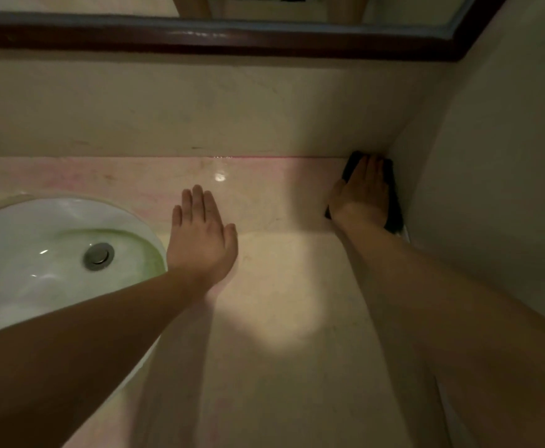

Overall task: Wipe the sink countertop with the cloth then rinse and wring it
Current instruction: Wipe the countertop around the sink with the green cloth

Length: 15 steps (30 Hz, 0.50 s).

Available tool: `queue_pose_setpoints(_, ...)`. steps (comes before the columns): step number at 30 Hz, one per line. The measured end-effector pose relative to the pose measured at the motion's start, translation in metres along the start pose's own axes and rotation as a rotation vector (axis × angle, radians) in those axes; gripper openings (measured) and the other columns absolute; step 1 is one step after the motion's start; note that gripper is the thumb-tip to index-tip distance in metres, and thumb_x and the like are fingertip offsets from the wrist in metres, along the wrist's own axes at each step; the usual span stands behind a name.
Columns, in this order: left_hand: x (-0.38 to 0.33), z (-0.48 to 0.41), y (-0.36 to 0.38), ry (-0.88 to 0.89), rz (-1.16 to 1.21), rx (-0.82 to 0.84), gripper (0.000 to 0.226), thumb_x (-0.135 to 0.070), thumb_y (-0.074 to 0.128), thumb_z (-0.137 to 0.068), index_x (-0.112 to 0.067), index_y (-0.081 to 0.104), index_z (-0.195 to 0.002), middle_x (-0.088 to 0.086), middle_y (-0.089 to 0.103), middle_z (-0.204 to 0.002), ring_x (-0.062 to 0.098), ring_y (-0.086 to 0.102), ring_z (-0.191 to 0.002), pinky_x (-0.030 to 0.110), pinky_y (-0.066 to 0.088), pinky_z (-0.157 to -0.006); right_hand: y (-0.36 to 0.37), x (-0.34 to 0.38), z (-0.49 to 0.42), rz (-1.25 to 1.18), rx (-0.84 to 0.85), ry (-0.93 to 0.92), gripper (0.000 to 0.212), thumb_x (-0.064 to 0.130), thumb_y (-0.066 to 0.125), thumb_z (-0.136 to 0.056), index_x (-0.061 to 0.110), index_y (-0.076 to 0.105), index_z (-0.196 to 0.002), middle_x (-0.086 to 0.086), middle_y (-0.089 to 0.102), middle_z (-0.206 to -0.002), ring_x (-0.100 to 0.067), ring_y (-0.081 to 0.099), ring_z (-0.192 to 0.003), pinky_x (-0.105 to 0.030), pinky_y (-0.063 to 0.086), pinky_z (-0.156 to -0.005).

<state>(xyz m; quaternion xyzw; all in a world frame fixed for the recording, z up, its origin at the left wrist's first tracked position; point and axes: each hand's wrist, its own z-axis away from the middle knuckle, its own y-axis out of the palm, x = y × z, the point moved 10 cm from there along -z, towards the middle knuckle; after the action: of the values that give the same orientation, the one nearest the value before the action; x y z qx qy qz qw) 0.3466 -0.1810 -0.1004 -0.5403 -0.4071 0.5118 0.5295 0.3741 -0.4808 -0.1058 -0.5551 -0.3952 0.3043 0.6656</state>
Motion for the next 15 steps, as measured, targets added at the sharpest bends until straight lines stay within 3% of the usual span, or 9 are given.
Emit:
queue_pose_setpoints(4, 0.000, -0.002, 0.001, 0.008, -0.016, -0.009, 0.073, -0.040, 0.021, -0.093, 0.004, 0.015, -0.150, 0.024, 0.014, -0.158, 0.038, 0.010, -0.147, 0.051, 0.014, -0.119, 0.002, 0.019, -0.003, -0.067, -0.006, 0.156, 0.064, 0.027, 0.026, -0.099, 0.002, 0.002, -0.153, -0.014, 0.002, -0.163, -0.027, 0.001, -0.150, -0.037, 0.003, -0.121)
queue_pose_setpoints(7, -0.001, -0.001, 0.003, 0.012, -0.020, 0.000, 0.073, -0.040, 0.021, -0.093, 0.004, 0.013, -0.150, 0.024, 0.012, -0.158, 0.038, 0.008, -0.147, 0.050, 0.013, -0.120, 0.009, 0.051, 0.009, -0.066, -0.021, 0.172, 0.065, 0.027, 0.028, -0.099, -0.002, 0.005, -0.152, -0.018, 0.006, -0.162, -0.031, 0.004, -0.150, -0.039, 0.005, -0.121)
queue_pose_setpoints(11, 0.000, -0.002, 0.002, 0.018, -0.021, -0.012, 0.072, -0.039, 0.020, -0.093, 0.004, 0.013, -0.150, 0.024, 0.012, -0.158, 0.038, 0.008, -0.147, 0.050, 0.013, -0.120, 0.025, 0.111, 0.032, -0.018, 0.045, 0.003, 0.063, 0.028, 0.021, -0.100, -0.002, -0.002, -0.151, -0.018, 0.000, -0.162, -0.031, 0.000, -0.150, -0.040, 0.003, -0.121)
queue_pose_setpoints(15, 0.000, -0.002, 0.002, 0.027, -0.005, -0.013, 0.071, -0.036, 0.021, -0.092, 0.005, 0.015, -0.150, 0.024, 0.013, -0.158, 0.038, 0.010, -0.147, 0.050, 0.014, -0.120, 0.029, 0.131, 0.045, 0.027, 0.078, -0.216, 0.064, 0.030, 0.026, -0.100, 0.005, 0.001, -0.154, -0.015, 0.001, -0.163, -0.029, 0.001, -0.150, -0.040, 0.004, -0.122)
